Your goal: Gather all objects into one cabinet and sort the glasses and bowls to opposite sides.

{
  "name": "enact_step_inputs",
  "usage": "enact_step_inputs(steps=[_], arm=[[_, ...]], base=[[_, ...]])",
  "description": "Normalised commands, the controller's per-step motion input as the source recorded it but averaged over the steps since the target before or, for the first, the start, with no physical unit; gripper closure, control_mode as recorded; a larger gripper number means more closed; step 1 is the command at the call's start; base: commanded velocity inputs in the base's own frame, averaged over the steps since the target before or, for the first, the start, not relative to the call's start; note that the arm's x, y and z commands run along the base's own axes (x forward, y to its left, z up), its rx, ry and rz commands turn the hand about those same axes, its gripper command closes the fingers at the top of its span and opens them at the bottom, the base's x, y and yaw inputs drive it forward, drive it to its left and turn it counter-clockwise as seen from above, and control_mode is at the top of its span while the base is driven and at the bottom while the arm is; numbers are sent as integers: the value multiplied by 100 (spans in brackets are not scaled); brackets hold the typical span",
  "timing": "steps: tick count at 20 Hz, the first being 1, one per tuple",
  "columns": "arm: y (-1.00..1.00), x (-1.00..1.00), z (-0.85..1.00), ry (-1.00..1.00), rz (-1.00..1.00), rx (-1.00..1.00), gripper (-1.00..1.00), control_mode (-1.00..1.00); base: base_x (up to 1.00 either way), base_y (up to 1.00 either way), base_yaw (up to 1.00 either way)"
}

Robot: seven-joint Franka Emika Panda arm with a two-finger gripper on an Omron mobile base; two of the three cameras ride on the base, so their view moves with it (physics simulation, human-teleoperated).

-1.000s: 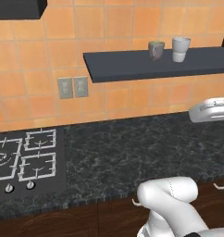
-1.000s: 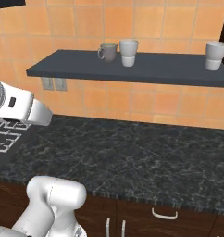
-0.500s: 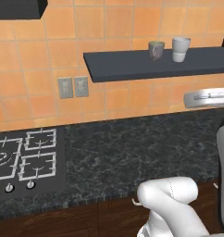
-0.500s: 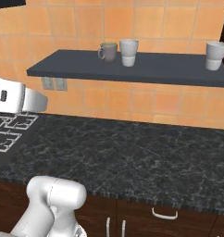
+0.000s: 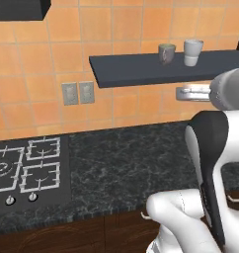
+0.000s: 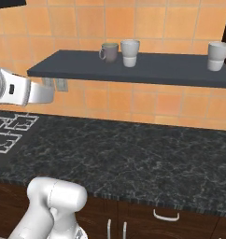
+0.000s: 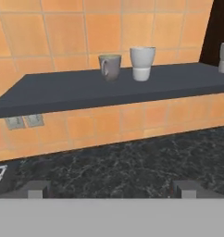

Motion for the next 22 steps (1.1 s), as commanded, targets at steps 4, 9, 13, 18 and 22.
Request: enact_step_inputs(steps=[4, 9, 13, 18, 22], arm=[[1, 57, 0, -4, -14, 0, -100, -100], [-2, 29, 16, -11, -4, 0, -100, -100], [0, 19, 39, -6, 0, 0, -100, -100], [0, 68, 17, 0, 0, 2, -100, -100], [0, 81, 12, 5, 0, 4, -100, -100]], base=[[0, 0, 0], [0, 0, 0], [0, 0, 0], [0, 0, 0], [0, 0, 0]])
